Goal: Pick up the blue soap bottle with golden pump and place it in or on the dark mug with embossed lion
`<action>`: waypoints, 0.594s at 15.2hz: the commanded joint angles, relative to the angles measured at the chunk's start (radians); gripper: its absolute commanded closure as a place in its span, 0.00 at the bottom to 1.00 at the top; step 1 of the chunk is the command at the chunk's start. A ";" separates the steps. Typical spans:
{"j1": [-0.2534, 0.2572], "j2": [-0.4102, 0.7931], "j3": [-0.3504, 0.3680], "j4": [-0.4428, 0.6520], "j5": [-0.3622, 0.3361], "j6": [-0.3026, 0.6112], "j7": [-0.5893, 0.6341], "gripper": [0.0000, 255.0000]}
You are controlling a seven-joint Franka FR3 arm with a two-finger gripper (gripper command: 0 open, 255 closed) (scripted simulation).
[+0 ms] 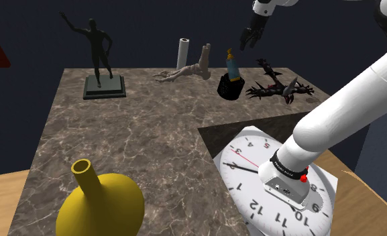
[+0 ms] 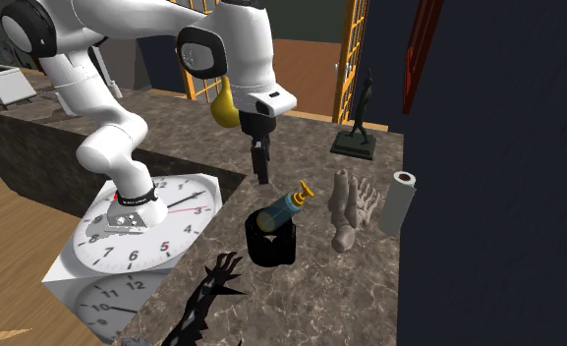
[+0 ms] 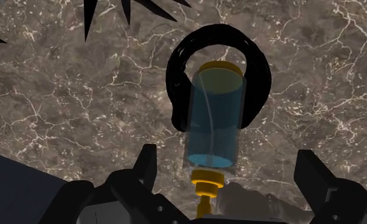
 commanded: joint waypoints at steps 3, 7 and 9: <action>0.001 -0.006 0.003 0.077 0.000 -0.085 0.000 0.00; 0.001 -0.006 0.003 0.077 0.000 -0.085 0.000 0.00; 0.001 -0.006 0.003 0.077 0.000 -0.085 0.000 0.00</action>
